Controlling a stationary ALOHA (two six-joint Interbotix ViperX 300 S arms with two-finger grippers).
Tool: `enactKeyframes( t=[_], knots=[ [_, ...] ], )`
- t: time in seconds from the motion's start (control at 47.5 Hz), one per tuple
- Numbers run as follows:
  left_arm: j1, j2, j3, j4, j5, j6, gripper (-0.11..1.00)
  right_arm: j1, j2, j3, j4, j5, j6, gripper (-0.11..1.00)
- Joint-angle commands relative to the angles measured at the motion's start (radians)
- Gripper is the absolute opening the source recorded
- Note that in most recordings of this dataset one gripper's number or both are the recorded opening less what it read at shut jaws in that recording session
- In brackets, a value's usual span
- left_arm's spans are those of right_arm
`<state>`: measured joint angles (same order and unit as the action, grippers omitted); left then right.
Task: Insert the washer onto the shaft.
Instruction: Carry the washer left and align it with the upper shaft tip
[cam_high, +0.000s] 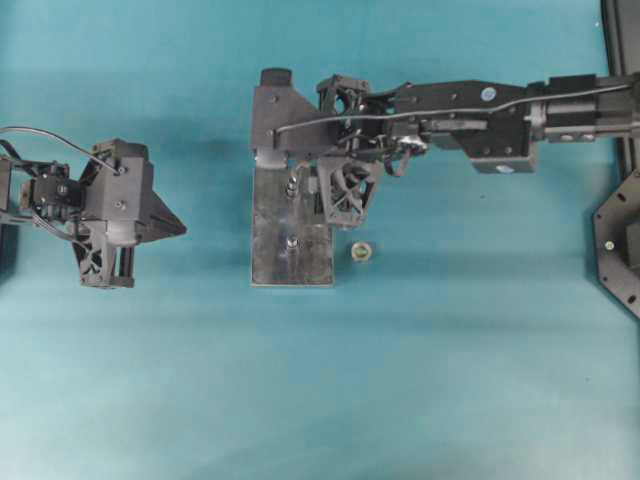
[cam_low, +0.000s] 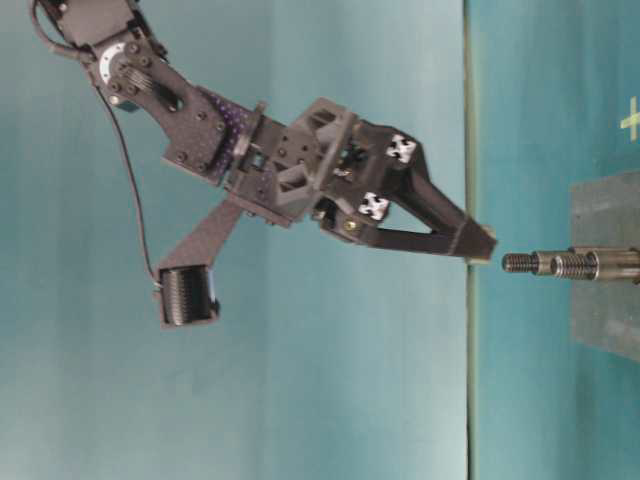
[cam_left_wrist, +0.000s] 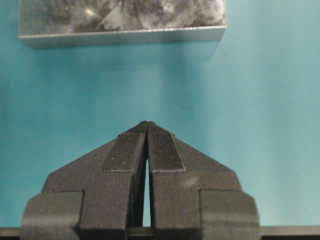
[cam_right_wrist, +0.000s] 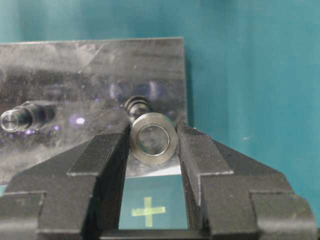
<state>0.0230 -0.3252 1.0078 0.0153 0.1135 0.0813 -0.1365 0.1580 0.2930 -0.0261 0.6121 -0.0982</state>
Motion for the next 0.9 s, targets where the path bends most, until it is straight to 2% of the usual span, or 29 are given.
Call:
enactKeyframes(
  t=[0.0,0.652,0.883],
  knots=[
    [0.002,-0.006,-0.003,0.002,-0.018,-0.002,0.0,0.008,-0.014,-0.029,0.002,-0.003,-0.005,0.34],
    [0.002,-0.006,0.008,0.003,-0.048,-0.003,0.0,0.009,0.029,-0.063,0.002,-0.003,-0.009,0.34],
    [0.003,-0.006,0.009,0.003,-0.057,-0.005,0.0,0.011,0.051,-0.081,0.002,0.044,-0.005,0.34]
  ],
)
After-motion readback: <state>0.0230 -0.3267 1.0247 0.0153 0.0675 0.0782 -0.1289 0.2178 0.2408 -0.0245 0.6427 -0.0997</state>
